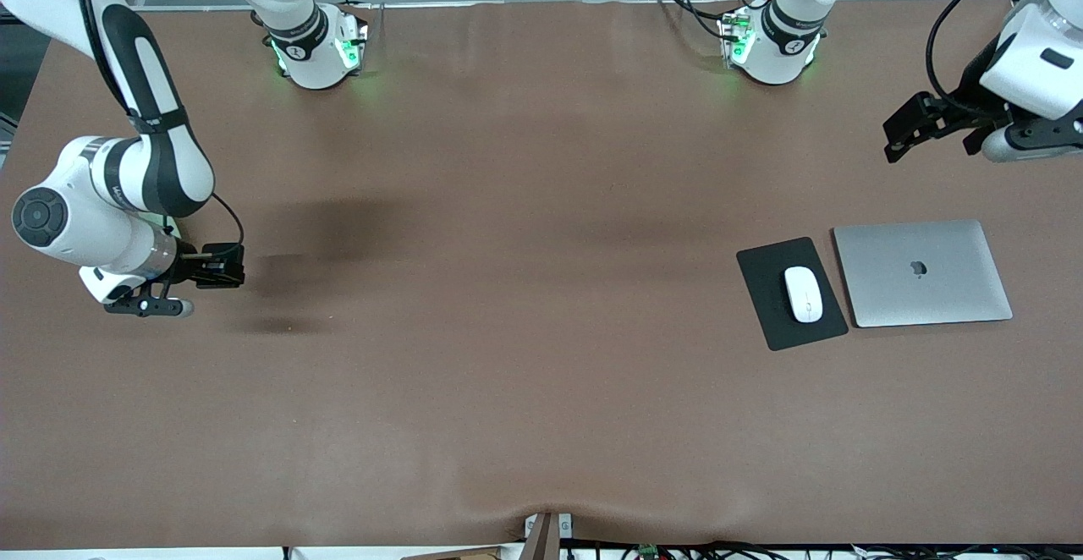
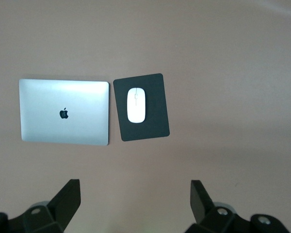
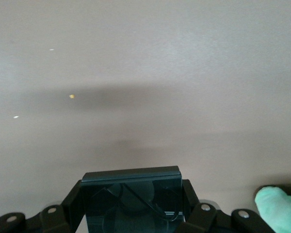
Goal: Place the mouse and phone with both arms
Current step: 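Carry the black phone toward the green plush with the right gripper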
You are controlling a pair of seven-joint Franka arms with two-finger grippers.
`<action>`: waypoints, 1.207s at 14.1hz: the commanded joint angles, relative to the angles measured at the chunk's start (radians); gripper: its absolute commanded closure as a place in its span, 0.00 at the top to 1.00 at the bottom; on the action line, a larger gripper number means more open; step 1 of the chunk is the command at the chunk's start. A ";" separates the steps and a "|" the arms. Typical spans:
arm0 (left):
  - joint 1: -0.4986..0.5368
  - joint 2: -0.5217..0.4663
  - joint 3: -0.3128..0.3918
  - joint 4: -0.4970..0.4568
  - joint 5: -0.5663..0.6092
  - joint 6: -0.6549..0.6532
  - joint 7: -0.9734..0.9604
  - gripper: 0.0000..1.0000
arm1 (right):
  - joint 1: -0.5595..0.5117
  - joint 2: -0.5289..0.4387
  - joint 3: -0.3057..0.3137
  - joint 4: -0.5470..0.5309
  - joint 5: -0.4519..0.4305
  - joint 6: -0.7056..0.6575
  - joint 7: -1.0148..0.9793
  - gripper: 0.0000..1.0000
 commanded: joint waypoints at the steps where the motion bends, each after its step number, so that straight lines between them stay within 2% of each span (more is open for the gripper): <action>1: 0.000 -0.004 0.017 0.014 -0.020 -0.017 0.023 1.00 | -0.055 0.056 0.021 -0.001 -0.021 0.073 -0.023 0.00; 3: 0.002 -0.003 0.020 0.023 -0.019 -0.035 0.026 1.00 | -0.092 0.127 0.021 0.000 -0.021 0.177 -0.027 0.00; 5: 0.012 -0.003 0.021 0.026 -0.017 -0.045 0.063 1.00 | -0.103 0.139 0.019 -0.001 -0.021 0.174 -0.027 0.00; 7: 0.054 0.000 0.020 0.026 -0.020 -0.046 0.104 1.00 | -0.161 0.167 0.019 0.000 -0.023 0.176 -0.044 0.00; 15: 0.061 0.005 0.020 0.035 -0.011 -0.075 0.118 1.00 | -0.199 0.189 0.019 -0.003 -0.023 0.173 -0.081 0.00; 17: 0.061 0.006 0.020 0.035 -0.011 -0.074 0.118 1.00 | -0.199 0.190 0.019 -0.003 -0.023 0.171 -0.079 0.05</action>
